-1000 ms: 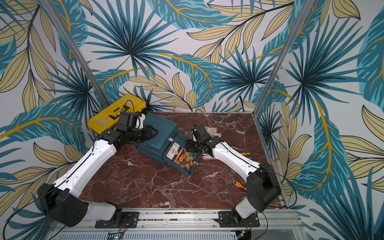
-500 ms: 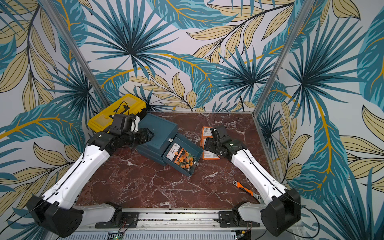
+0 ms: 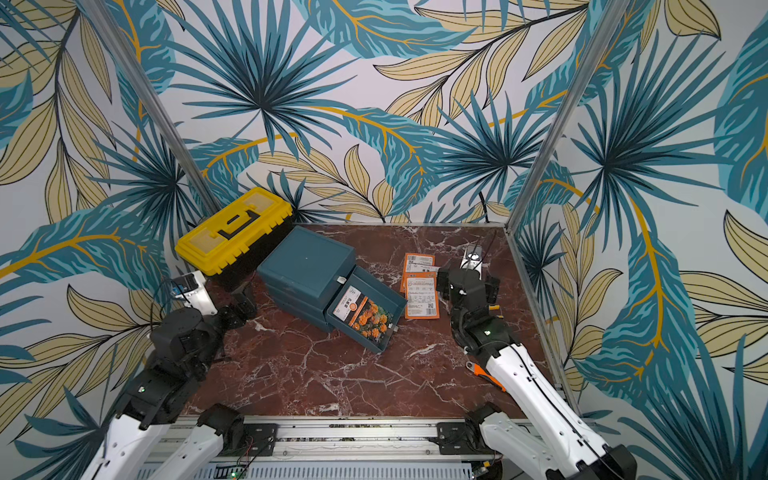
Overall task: Take the seed bags out of the drawer
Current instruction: Reset both arms
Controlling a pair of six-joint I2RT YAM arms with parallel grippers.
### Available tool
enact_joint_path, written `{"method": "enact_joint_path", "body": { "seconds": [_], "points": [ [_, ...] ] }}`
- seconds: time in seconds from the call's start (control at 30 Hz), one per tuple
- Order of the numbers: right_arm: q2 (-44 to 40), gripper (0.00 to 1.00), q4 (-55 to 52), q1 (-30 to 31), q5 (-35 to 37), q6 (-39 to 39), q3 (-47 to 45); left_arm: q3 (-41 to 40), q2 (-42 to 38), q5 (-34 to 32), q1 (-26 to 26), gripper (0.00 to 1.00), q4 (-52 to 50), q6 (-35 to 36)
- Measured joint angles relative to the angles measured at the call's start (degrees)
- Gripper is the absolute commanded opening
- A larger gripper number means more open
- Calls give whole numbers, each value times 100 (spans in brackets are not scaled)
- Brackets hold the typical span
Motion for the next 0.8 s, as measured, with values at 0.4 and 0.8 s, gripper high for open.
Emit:
{"method": "enact_joint_path", "body": {
  "seconds": [0.4,0.8],
  "points": [
    [2026,100,3751,-343,-372,-741,-2004,-2487,3283,-1084,811,100,5001,1209],
    [3095,100,5672,-1508,-1832,-708,-2330,-2120,5877,273,1513,100,8105,2013]
  ]
}}
